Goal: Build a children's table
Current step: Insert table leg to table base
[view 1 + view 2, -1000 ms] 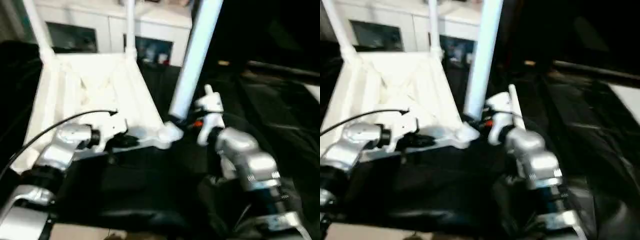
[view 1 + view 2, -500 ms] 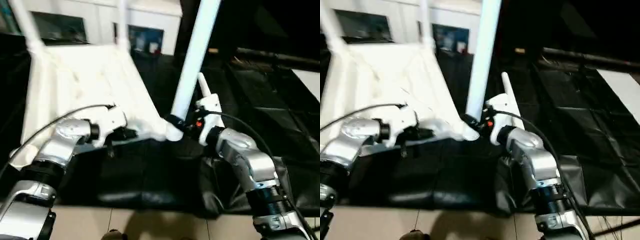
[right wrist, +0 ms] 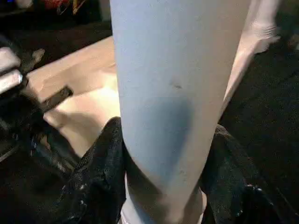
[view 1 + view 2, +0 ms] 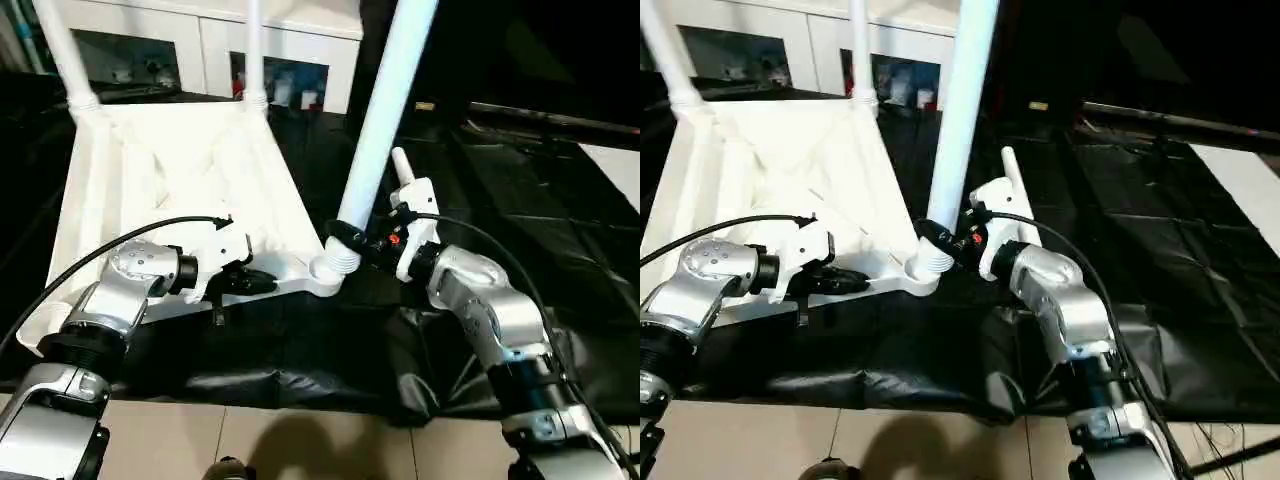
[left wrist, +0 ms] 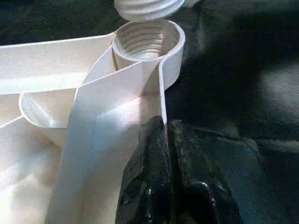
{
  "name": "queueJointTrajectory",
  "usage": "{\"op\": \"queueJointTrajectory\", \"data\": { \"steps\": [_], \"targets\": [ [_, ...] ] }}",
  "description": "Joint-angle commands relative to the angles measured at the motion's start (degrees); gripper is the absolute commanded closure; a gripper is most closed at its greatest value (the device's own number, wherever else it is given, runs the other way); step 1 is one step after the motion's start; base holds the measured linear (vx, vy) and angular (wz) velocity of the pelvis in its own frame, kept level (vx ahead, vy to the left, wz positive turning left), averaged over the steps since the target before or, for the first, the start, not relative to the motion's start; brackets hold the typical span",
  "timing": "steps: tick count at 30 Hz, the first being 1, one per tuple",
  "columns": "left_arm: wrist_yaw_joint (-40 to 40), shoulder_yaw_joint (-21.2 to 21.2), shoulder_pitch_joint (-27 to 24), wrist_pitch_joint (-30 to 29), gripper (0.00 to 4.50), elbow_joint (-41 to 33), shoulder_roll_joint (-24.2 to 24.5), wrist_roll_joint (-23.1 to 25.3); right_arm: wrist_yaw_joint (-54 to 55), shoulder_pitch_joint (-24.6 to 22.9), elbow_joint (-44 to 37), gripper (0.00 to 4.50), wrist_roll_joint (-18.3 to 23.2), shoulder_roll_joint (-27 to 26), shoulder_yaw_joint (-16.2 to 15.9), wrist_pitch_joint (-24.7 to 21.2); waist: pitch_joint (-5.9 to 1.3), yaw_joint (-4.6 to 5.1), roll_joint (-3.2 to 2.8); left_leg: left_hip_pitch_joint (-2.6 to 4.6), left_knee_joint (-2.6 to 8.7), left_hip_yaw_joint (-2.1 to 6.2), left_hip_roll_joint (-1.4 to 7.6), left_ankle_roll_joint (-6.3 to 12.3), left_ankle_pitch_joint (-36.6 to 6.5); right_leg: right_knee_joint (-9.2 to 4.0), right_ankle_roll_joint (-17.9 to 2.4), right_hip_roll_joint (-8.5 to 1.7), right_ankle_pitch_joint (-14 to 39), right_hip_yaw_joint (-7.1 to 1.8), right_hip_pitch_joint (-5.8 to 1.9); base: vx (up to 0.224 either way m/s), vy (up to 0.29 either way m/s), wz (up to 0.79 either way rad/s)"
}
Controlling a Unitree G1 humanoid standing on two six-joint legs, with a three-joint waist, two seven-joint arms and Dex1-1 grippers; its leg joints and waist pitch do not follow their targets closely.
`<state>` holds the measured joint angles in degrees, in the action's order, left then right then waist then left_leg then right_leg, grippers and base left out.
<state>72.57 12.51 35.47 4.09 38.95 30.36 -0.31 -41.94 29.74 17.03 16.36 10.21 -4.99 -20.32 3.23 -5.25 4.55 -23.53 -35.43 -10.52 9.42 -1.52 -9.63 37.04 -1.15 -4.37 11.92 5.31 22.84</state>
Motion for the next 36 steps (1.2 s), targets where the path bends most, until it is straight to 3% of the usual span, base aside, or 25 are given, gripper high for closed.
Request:
{"op": "queueJointTrajectory", "data": {
  "steps": [1,3,4,8,10,15,19,22,26,31,33,36],
  "targets": [
    [2.4,1.6,1.0,1.4,4.50,-2.3,-0.4,-0.3,-1.3,1.1,0.5,2.64,0.8,1.1,0.1,0.1,-4.20,0.12,-1.54,2.82,5.07,1.64,4.73,-2.73,-11.4,-3.52,-13.6,-5.85,-1.4,-3.88,-2.45,0.000,0.000,0.00],
    [3.1,1.7,1.0,1.6,4.50,-2.5,-0.5,-0.5,-4.0,1.1,1.1,2.64,0.6,2.0,-1.4,-1.2,-4.07,0.03,-1.31,2.87,5.17,1.65,4.81,-2.94,-12.9,-3.64,-13.4,-5.91,1.2,-3.84,-2.48,0.000,0.000,0.00],
    [3.2,1.8,1.1,1.7,4.50,-2.5,-0.5,-0.3,-5.4,1.0,1.6,2.64,0.0,2.6,-2.6,-1.4,-3.86,0.01,-1.48,2.97,5.31,1.64,4.87,-3.43,-14.5,-3.98,-13.0,-5.94,3.9,-3.86,-2.34,0.000,0.000,0.00],
    [3.9,2.4,1.1,1.8,4.50,-2.7,-0.4,0.0,-4.8,1.8,4.6,2.64,-0.8,1.9,-2.5,0.3,-3.55,0.04,-1.17,3.14,5.46,1.68,5.09,-5.18,-18.7,-4.74,-11.5,-6.38,12.4,-4.10,-2.04,0.000,0.000,0.00],
    [4.3,2.8,1.2,1.6,4.50,-2.8,-0.2,0.5,-5.0,2.5,6.3,2.64,-1.2,1.4,-2.3,0.9,-3.56,-0.02,-1.17,3.46,5.40,1.57,5.16,-5.81,-19.5,-4.98,-11.0,-6.43,14.0,-4.17,-1.71,0.000,0.000,0.00],
    [3.9,4.0,1.9,2.6,4.50,-1.7,0.4,2.8,-5.3,3.9,9.6,2.64,-1.9,0.7,-2.3,2.3,-3.75,-0.01,-1.21,3.34,5.57,1.50,5.19,-5.87,-17.9,-4.52,-11.1,-6.15,10.5,-4.09,-1.77,0.000,0.000,0.00],
    [2.8,4.7,2.6,3.0,4.50,-0.9,0.4,4.1,-5.3,4.7,11.7,2.64,-2.0,0.3,-2.4,3.4,-3.63,-0.12,-1.38,3.47,5.53,1.52,5.22,-6.23,-19.2,-4.79,-11.0,-6.30,12.1,-4.17,-1.67,0.000,0.000,0.00],
    [3.0,4.8,3.2,2.2,3.95,-0.3,0.2,4.1,-5.2,4.8,12.4,2.64,-2.1,-0.1,-2.5,4.1,-3.68,-0.15,-1.55,3.55,5.67,1.64,5.24,-6.76,-20.5,-4.83,-10.9,-6.20,12.7,-4.13,-1.63,0.000,0.000,0.00],
    [2.7,4.6,3.4,2.2,3.76,0.5,0.0,4.1,-5.2,4.5,12.8,2.64,-2.1,-0.5,-2.1,4.7,-3.76,-0.12,-1.80,3.45,5.66,1.69,5.21,-6.84,-20.1,-4.61,-11.3,-6.23,11.1,-4.14,-1.75,0.000,0.000,0.00],
    [2.4,4.4,4.1,2.3,4.13,1.7,-0.1,4.2,-5.7,4.1,12.7,2.64,-2.0,-0.6,-2.3,5.1,-3.79,0.31,-1.64,3.30,5.59,1.58,5.08,-6.29,-19.3,-4.55,-11.9,-6.12,9.8,-4.12,-1.91,0.000,0.000,0.00],
    [2.9,4.6,4.6,2.0,4.43,2.3,0.0,4.3,-6.6,3.9,12.2,2.64,-2.0,-0.4,-2.7,4.7,-3.69,0.25,-1.69,3.43,5.59,1.57,5.15,-6.22,-20.0,-4.71,-11.8,-6.16,10.9,-4.14,-1.77,0.000,0.000,0.00],
    [3.3,5.0,4.7,1.6,4.49,2.7,0.4,4.7,-7.5,3.9,11.6,2.64,-1.9,0.0,-3.0,4.0,-3.59,0.21,-1.77,3.58,5.61,1.62,5.19,-6.53,-21.6,-4.89,-11.7,-6.23,13.1,-4.17,-1.60,0.000,0.000,0.00]
  ]
}}
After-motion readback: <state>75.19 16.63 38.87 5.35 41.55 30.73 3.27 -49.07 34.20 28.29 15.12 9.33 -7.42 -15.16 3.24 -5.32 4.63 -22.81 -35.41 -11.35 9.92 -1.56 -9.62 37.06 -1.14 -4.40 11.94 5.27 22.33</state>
